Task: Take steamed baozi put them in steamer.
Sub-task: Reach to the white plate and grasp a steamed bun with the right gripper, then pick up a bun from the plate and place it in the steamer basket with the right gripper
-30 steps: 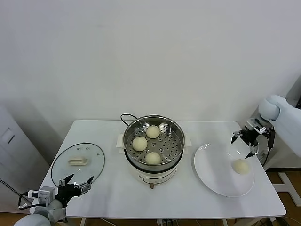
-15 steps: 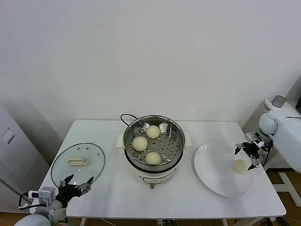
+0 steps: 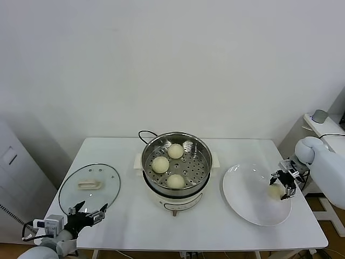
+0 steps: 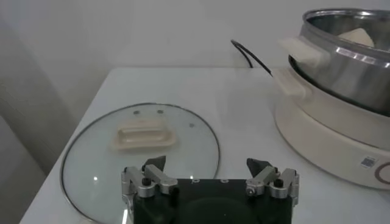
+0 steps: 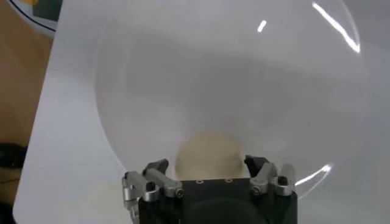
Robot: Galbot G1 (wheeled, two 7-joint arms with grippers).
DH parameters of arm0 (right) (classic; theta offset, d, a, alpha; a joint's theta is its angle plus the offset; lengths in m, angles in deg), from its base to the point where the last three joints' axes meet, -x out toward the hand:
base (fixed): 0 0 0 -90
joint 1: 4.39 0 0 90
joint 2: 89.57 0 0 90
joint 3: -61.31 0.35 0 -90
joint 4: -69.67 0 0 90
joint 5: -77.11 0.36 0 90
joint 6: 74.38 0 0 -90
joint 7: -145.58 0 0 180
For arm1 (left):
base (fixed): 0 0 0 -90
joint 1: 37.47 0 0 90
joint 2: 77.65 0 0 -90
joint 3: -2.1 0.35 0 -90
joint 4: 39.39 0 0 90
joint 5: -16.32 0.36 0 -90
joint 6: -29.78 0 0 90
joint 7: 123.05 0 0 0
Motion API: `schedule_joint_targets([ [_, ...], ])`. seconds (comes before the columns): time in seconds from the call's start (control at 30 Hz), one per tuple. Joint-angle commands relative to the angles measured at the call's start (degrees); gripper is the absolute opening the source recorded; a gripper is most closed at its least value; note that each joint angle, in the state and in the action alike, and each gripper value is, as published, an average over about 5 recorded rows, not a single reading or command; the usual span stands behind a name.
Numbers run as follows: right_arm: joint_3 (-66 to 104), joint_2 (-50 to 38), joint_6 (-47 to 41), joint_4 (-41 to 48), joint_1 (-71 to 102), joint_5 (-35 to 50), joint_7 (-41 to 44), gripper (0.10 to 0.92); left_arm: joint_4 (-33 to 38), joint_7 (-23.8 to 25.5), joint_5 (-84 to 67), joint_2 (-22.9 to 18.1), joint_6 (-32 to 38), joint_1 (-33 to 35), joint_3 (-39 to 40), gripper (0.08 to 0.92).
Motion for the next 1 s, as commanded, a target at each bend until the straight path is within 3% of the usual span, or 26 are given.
schedule_joint_targets([
  [0.03,4.23,0.31,-0.59,0.72,2.06,-1.35,-0.66,0.552,0.2,-0.08,0.03,-0.07,-0.16,-0.02,0.12,0.823],
  [0.13,3.46,-0.36,-1.26,0.07,1.67,1.18,-0.19,0.455,0.28,-0.14,0.05,-0.08,-0.27,-0.01,0.14,0.823],
  [0.27,-1.64,-2.92,-2.93,-2.83,-2.14,6.44,1.08,0.404,0.33,-0.27,0.15,-0.13,-0.39,0.0,0.17,0.823],
  [0.53,-30.25,-9.11,-11.21,-12.09,-26.39,27.58,4.24,0.399,0.61,-0.36,0.27,-0.35,-0.41,0.08,0.01,0.823],
  [1.0,-60.36,-1.57,-27.55,-25.67,-56.09,54.3,2.33,0.418,1.01,-0.39,0.97,-0.52,-0.16,0.32,-0.04,0.823],
])
